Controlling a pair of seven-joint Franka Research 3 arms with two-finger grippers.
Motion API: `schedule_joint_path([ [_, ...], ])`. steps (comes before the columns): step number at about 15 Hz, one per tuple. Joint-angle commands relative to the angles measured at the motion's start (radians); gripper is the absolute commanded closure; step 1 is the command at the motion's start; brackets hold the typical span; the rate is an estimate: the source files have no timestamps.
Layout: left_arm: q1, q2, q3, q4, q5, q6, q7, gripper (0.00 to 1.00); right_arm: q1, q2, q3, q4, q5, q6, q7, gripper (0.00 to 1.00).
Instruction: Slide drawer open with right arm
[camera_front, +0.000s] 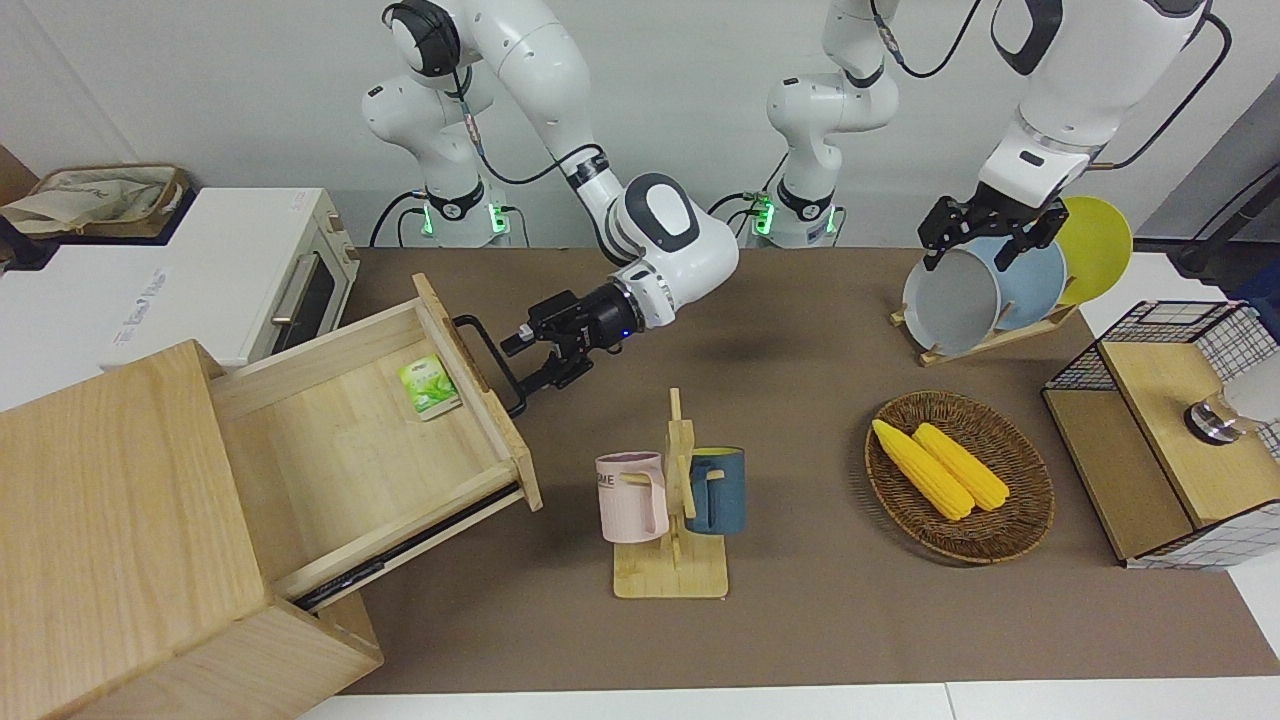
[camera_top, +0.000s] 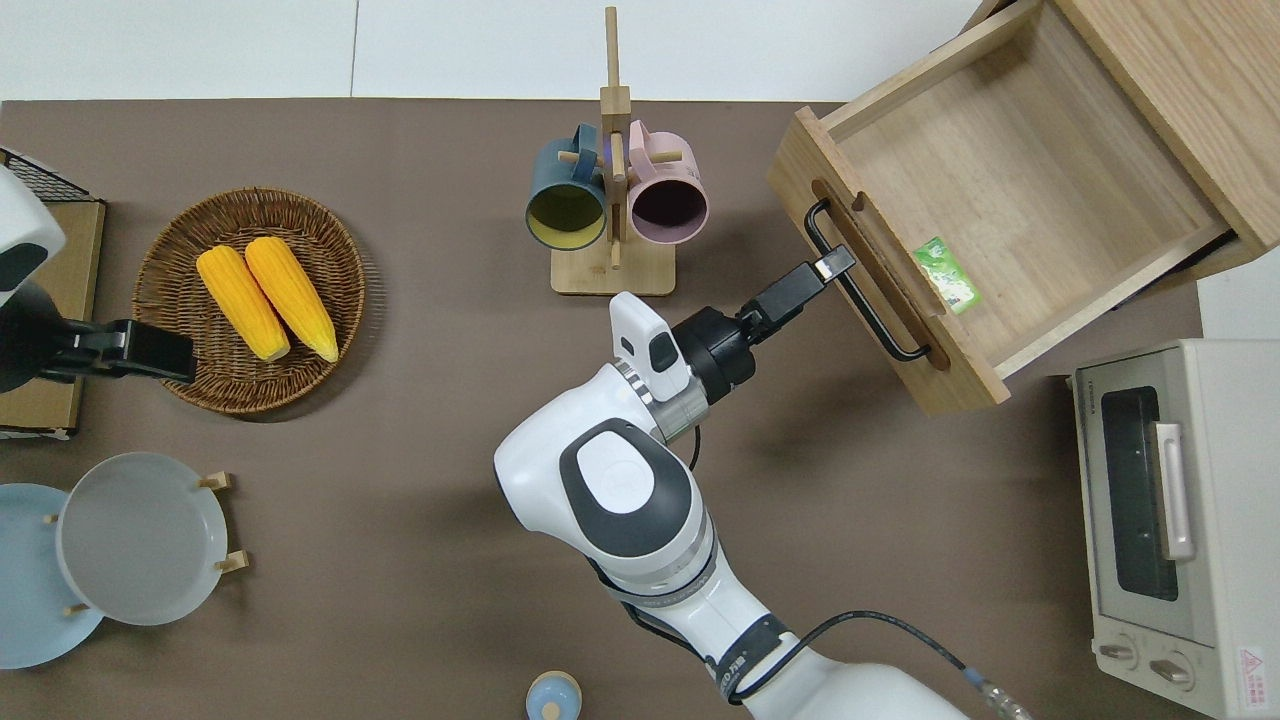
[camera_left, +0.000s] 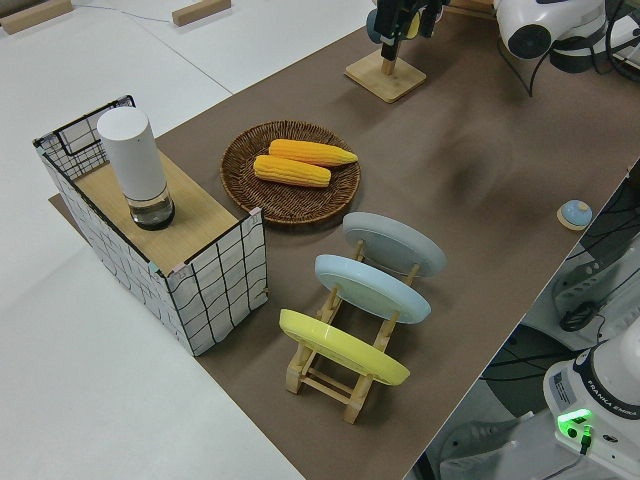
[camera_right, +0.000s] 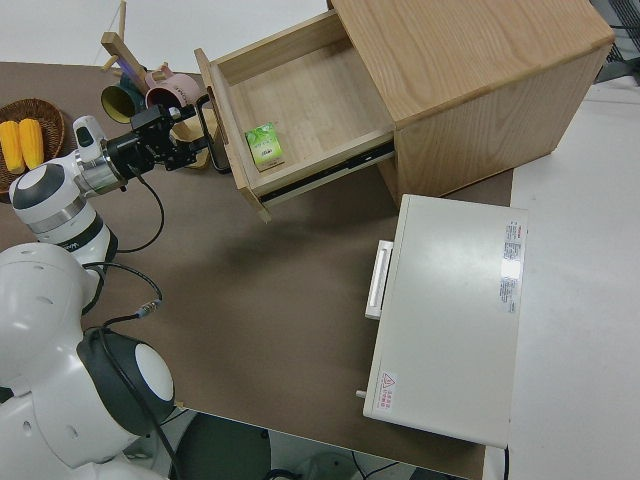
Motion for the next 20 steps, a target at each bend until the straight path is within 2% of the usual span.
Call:
schedule_joint_path([
  [1, 0.004, 0.011, -0.006, 0.026, 0.017, -0.02, 0.01, 0.01, 0.039, 0.012, -0.002, 0.056, 0.06, 0.003, -0.011, 0.017],
  [4, 0.004, 0.011, -0.006, 0.026, 0.017, -0.02, 0.01, 0.01, 0.05, 0.009, -0.001, 0.096, 0.135, -0.011, -0.02, 0.017],
  [8, 0.004, 0.011, -0.006, 0.026, 0.017, -0.02, 0.01, 0.01, 0.062, -0.007, -0.001, 0.195, 0.33, -0.011, -0.02, 0.017],
  [10, 0.004, 0.011, -0.006, 0.024, 0.017, -0.02, 0.01, 0.01, 0.053, -0.033, -0.001, 0.238, 0.437, -0.008, -0.02, 0.017],
  [12, 0.004, 0.011, -0.006, 0.026, 0.017, -0.02, 0.01, 0.01, 0.036, -0.069, 0.001, 0.258, 0.531, 0.0, -0.02, 0.017],
  [16, 0.004, 0.011, -0.006, 0.026, 0.017, -0.02, 0.01, 0.01, -0.04, -0.145, 0.01, 0.284, 0.747, 0.019, -0.02, 0.019],
  [20, 0.004, 0.011, -0.006, 0.026, 0.017, -0.02, 0.01, 0.01, -0.18, -0.246, 0.028, 0.284, 1.01, 0.049, -0.048, 0.019],
])
